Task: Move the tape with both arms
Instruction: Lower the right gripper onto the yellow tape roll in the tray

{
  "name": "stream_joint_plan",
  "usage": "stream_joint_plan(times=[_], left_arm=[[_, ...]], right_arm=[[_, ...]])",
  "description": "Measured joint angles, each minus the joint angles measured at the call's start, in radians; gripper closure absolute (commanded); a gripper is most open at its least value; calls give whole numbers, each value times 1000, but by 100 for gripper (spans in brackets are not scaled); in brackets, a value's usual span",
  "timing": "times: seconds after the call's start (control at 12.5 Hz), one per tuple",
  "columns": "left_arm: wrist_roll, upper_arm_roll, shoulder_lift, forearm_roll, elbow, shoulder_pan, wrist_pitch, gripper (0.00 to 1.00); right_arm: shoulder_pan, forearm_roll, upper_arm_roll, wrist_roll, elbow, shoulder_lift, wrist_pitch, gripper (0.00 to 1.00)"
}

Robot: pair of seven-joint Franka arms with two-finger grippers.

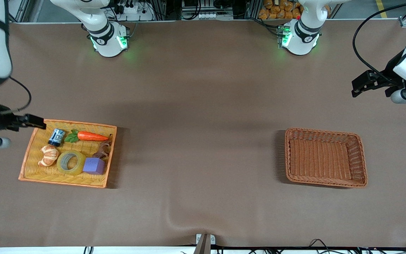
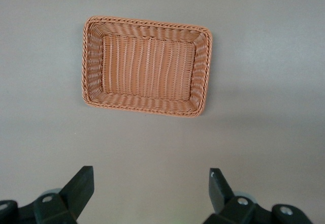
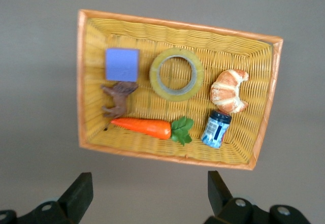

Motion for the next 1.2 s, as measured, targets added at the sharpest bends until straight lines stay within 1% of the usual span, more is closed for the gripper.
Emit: stream_joint_plan(times=[0.32, 0.56, 0.8, 1.2], left_arm=[[0, 0, 0, 0, 1, 0, 0, 0], [0, 0, 0, 0, 1, 0, 0, 0], [0, -2, 0, 0, 1, -1, 0, 0], [0, -7, 0, 0, 1, -4, 0, 0]], right_arm=[[-43, 0, -2, 0, 0, 186, 135, 0], [-45, 0, -2, 0, 0, 284, 199, 0], [-52, 0, -4, 0, 1, 360, 300, 0], [-55, 0, -3, -5, 1, 437, 409, 0]])
